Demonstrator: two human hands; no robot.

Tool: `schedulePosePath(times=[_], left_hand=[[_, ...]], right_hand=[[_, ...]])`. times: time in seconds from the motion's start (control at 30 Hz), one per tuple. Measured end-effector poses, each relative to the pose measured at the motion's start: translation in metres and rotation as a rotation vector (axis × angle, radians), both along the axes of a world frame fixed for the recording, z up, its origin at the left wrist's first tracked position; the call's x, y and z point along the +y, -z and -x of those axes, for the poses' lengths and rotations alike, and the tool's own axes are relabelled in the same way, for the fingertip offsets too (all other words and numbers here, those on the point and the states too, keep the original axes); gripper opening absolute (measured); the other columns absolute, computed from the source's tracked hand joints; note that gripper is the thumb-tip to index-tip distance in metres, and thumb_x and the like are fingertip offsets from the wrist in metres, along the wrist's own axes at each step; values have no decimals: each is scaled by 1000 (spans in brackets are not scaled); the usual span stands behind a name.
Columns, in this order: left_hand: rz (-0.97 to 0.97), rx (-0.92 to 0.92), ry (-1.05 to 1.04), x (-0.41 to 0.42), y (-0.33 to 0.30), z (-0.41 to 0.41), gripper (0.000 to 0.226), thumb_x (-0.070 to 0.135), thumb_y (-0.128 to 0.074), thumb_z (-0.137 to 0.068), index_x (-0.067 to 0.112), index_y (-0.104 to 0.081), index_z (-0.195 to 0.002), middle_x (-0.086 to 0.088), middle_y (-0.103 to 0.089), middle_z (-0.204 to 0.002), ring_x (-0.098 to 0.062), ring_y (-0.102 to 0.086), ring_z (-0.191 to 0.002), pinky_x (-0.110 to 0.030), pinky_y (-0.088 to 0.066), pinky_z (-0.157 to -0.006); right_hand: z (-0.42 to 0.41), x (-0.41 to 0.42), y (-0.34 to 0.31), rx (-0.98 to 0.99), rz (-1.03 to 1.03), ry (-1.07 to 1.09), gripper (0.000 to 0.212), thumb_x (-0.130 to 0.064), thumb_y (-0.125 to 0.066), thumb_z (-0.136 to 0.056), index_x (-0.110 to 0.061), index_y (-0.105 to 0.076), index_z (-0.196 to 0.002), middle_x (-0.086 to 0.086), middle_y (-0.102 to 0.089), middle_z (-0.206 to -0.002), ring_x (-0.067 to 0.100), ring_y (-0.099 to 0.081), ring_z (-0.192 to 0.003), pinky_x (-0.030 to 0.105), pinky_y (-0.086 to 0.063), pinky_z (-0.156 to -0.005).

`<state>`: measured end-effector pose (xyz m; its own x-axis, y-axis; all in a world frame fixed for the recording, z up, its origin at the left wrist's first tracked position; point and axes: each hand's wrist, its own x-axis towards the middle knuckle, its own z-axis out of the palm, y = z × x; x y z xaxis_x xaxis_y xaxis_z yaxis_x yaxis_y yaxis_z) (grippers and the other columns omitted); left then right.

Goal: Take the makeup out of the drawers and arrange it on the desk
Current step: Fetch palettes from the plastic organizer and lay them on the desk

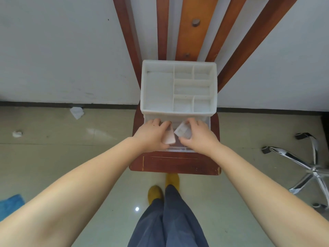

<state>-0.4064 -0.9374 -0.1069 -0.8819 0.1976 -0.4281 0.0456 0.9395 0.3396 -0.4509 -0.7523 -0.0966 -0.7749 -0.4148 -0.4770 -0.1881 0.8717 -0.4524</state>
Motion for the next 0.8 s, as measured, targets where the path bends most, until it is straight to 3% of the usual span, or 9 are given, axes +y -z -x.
schedulePosePath(times=[0.1,0.17,0.23,0.3,0.43,0.53,0.67,0.8], left_hand=[[-149,-57,-93,-8,-27,-15,83,54,-65,-75,28,-25,-143,-6,-44,-132,-25,-42,-123,-37,-43,-98],[-287,-305,-119,-10,-42,-28,87,55,-65,-76,27,-22,-146,-2,-41,-140,-20,-43,-125,-33,-40,-101],[-296,-599,-68,-7,-41,-40,89,57,-63,-78,23,-20,-148,0,-38,-146,-18,-44,-128,-29,-37,-104],[-172,-723,2,-1,-29,-47,95,61,-61,-77,21,-15,-150,0,-34,-150,-20,-40,-131,-32,-35,-108],[-82,-696,-1,3,-12,-48,101,59,-62,-77,28,0,-150,-7,-33,-148,-26,-44,-126,-35,-44,-100],[-94,-654,-22,4,-13,-41,109,60,-65,-74,34,12,-148,-11,-30,-147,-29,-43,-126,-39,-41,-102],[-30,-563,-33,3,-14,-14,115,61,-66,-72,35,19,-146,-15,-29,-147,-33,-38,-131,-45,-36,-107],[-5,-504,-67,-2,-11,16,117,59,-66,-73,33,21,-146,-17,-27,-151,-35,-39,-131,-44,-36,-107]], right_hand=[[-12,16,-34,-151,160,40,69,-43,-63,-82,-27,-30,-141,0,-40,-139,17,-42,-126,28,-38,-94],[-24,28,-49,-364,188,4,69,-47,-62,-83,-31,-30,-142,-5,-40,-141,12,-42,-128,26,-37,-101],[-36,35,-50,-579,75,-83,67,-49,-60,-85,-30,-33,-143,-6,-45,-140,11,-47,-123,25,-39,-98],[-44,37,-41,-676,-78,-141,72,-48,-59,-86,-26,-27,-147,-2,-46,-139,12,-49,-119,24,-39,-96],[-45,32,-22,-612,-148,-110,85,-46,-58,-85,-22,-11,-152,1,-48,-128,18,-52,-110,26,-42,-88],[-36,28,-19,-584,-113,-73,95,-47,-60,-83,-29,3,-151,5,-47,-132,19,-53,-107,31,-43,-93],[-11,20,-17,-496,-115,-87,100,-50,-62,-77,-35,6,-149,9,-50,-130,24,-55,-108,39,-44,-99],[18,7,-18,-402,-97,-110,98,-42,-63,-83,-26,5,-151,12,-48,-133,25,-52,-110,30,-42,-91]])
